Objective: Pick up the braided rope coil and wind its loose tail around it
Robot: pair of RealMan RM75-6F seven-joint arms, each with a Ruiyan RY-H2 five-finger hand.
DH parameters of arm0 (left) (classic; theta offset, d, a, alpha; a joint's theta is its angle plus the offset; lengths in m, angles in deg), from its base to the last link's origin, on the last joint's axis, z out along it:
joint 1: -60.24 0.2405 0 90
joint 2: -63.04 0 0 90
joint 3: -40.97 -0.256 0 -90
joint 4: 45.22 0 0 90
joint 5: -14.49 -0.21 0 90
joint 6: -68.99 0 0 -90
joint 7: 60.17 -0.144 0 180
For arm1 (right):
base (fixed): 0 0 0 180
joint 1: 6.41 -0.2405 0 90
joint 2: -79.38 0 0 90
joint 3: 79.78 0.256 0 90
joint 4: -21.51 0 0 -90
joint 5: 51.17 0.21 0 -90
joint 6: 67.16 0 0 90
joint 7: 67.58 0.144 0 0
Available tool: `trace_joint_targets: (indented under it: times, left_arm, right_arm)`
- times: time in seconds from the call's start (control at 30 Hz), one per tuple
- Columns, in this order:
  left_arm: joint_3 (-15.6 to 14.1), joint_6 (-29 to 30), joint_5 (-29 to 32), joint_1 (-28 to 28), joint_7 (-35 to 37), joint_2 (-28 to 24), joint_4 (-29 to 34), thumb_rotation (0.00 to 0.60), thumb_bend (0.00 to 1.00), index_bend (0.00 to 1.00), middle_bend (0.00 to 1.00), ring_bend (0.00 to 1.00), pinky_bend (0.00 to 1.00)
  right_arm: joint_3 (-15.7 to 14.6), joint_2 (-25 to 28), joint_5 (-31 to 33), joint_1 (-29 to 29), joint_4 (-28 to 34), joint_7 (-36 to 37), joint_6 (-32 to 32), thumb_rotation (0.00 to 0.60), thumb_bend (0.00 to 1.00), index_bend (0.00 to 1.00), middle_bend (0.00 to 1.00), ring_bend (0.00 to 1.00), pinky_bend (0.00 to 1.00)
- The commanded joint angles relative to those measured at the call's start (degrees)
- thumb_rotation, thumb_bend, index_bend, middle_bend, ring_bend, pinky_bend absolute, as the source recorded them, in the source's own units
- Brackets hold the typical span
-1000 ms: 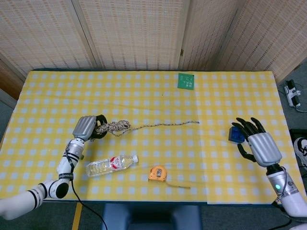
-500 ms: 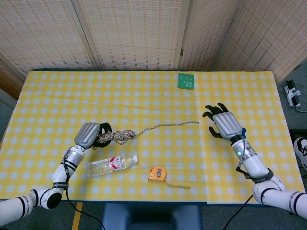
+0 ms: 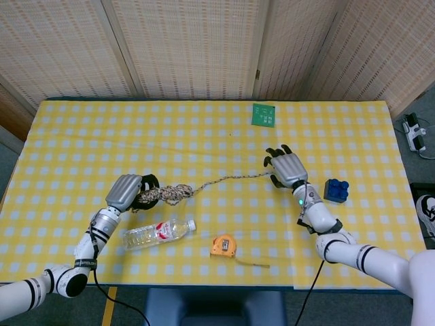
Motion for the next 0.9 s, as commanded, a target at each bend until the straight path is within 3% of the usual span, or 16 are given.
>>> trace_joint_targets:
  times: [0.03, 0.43, 0.67, 0.9]
  left_arm:
    - [-0.07, 0.0, 0.12, 0.05, 0.11, -0.06, -0.05, 0.6, 0.67, 0.69, 0.67, 0.65, 0.72]
    - [-0.22, -0.26, 1.02, 0.07, 0.21, 0.07, -0.51, 0.6, 0.67, 0.69, 0.67, 0.65, 0.72]
    - [-0.33, -0.77, 1.46, 0.04, 0.8, 0.41, -1.41, 0.6, 0.67, 0.69, 0.67, 0.65, 0.72]
    - [-0.57, -1.24, 1.39, -0.01, 1.45, 0.79, -2.43, 0.6, 0.67, 0.69, 0.67, 0.65, 0.72]
  right_arm:
    - [-0.4, -2.84, 3.19, -2.37, -3.47, -1.9, -1.54, 0.6, 0.51, 0.37, 0.15, 0.15, 0.06]
    - [-1.05, -10.89, 7.99, -7.27, -12.86, -4.98, -1.48, 0.6, 0.38, 0.39, 0.18, 0.12, 0.06]
    - [-0.88, -13.41, 8.91, -8.42, -16.59, -4.92, -2.19, 0.6, 0.37, 0.48, 0.23, 0.12, 0.09]
    - [-0.91, -15.77, 9.06, -9.19, -20.73, -4.4, -3.71, 0.6, 0.37, 0.49, 0.24, 0.13, 0.09]
